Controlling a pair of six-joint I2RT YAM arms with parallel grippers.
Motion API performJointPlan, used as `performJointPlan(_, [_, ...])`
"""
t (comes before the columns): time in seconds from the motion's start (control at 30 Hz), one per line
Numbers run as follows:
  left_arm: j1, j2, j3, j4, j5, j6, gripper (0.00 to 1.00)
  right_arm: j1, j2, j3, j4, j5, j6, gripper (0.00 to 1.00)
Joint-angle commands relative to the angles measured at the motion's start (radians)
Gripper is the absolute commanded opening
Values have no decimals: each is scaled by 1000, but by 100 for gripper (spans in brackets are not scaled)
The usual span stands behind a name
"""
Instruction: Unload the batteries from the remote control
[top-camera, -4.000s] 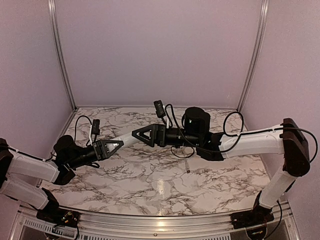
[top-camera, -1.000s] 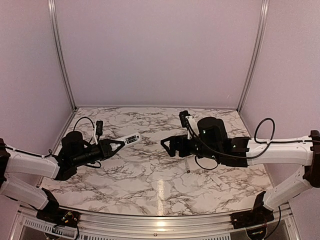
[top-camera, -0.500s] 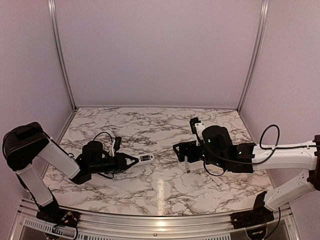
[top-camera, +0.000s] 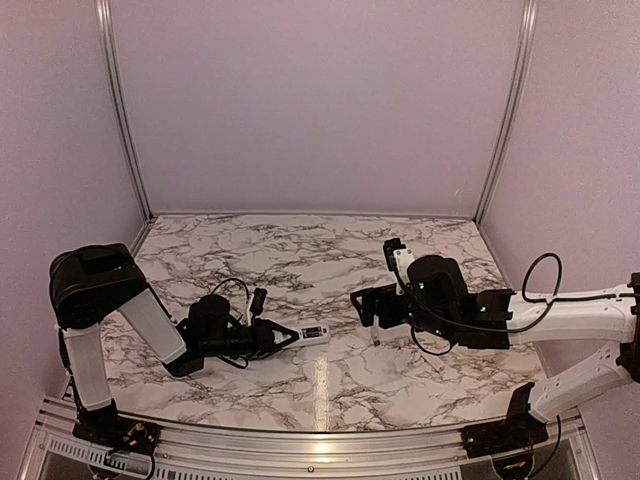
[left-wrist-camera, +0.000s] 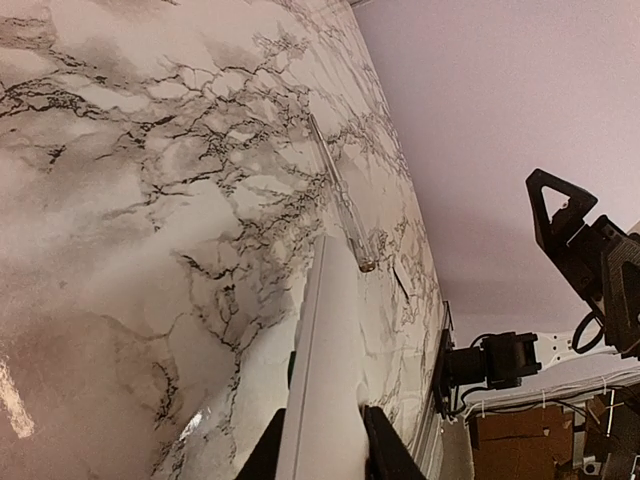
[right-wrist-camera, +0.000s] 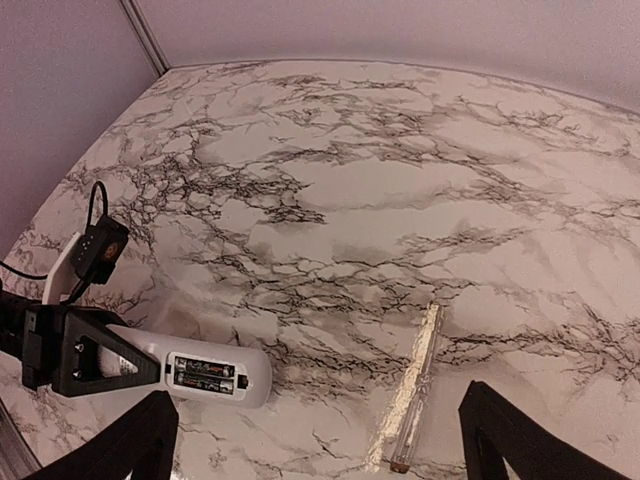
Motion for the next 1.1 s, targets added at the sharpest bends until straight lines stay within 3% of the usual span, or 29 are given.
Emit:
performJointPlan(0.0, [-26, 36, 31, 40, -4, -2, 0, 5, -34, -11, -18, 25, -9, 97])
performJointPlan(0.57, [-78, 71, 130, -187, 27, 73, 0, 5, -38, -22, -18, 15, -16, 97])
performJointPlan(0.83, [-78, 59, 162, -310, -19, 135, 36, 4, -31, -21, -49, 15, -20, 97])
performJointPlan(1.07, [-78, 47, 194, -407, -63, 199, 38, 4, -19, -19, -45, 7, -26, 97])
